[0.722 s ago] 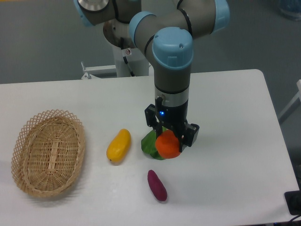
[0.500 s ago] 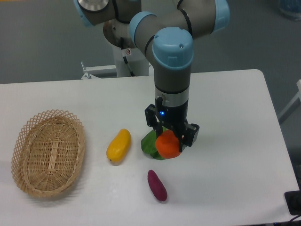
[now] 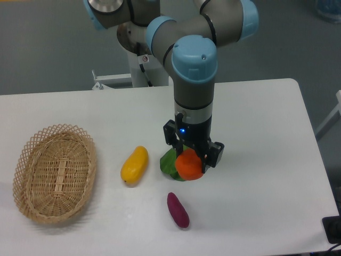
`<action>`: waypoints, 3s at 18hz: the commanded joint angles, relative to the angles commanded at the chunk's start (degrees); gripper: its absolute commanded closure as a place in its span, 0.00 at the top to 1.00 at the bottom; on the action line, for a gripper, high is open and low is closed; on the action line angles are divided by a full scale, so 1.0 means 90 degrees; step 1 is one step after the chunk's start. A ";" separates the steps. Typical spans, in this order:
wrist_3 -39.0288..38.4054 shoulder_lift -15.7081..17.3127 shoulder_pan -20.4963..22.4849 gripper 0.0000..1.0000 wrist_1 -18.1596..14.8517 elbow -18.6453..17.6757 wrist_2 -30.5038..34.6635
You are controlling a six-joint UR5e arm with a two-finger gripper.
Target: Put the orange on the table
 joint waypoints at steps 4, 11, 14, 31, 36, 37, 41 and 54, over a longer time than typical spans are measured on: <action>0.0078 -0.0185 0.0010 0.51 0.0809 -0.0400 0.0019; 0.0409 -0.0966 0.0078 0.51 0.1124 -0.0304 0.0410; 0.0479 -0.1113 0.0107 0.51 0.1153 -0.0450 0.0430; 0.0430 -0.1338 0.0078 1.00 0.1290 -0.0763 0.0723; 0.0400 -0.1299 0.0078 1.00 0.1348 -0.0597 0.0723; 0.0458 -0.1260 0.0097 1.00 0.1358 -0.0587 0.0703; 0.0479 -0.1172 0.0166 1.00 0.1329 -0.0401 0.0703; 0.0859 -0.0909 0.0469 1.00 0.1222 -0.0313 0.0488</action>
